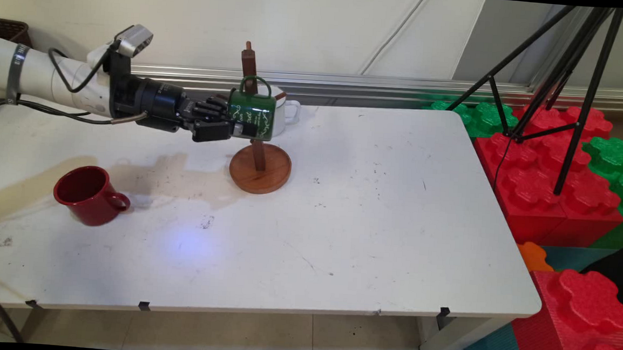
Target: Place the picked object on the table
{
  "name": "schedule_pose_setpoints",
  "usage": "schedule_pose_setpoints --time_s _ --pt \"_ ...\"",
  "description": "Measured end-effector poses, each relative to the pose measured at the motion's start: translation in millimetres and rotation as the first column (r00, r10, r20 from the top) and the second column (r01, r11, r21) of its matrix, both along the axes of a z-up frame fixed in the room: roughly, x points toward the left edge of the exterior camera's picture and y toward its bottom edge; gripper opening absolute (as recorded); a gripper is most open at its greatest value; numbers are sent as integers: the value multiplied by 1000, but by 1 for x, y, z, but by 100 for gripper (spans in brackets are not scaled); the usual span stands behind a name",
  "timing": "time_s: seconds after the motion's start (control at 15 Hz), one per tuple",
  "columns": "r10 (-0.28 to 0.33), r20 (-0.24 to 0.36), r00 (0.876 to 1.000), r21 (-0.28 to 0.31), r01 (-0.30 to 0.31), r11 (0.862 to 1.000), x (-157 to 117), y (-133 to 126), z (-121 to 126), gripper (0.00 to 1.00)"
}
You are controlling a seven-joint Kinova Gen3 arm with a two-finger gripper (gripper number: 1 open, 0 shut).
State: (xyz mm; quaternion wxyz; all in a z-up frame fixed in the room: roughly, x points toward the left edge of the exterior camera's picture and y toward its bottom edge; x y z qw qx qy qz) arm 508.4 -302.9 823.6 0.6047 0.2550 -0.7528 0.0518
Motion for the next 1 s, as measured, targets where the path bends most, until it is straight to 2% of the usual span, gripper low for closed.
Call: schedule_pose_setpoints --time_s 0.6,1.0 --pt "-56 -14 998 -13 56 998 -2 21 16 0" --pt "-77 1 997 -25 77 997 5 32 25 0"
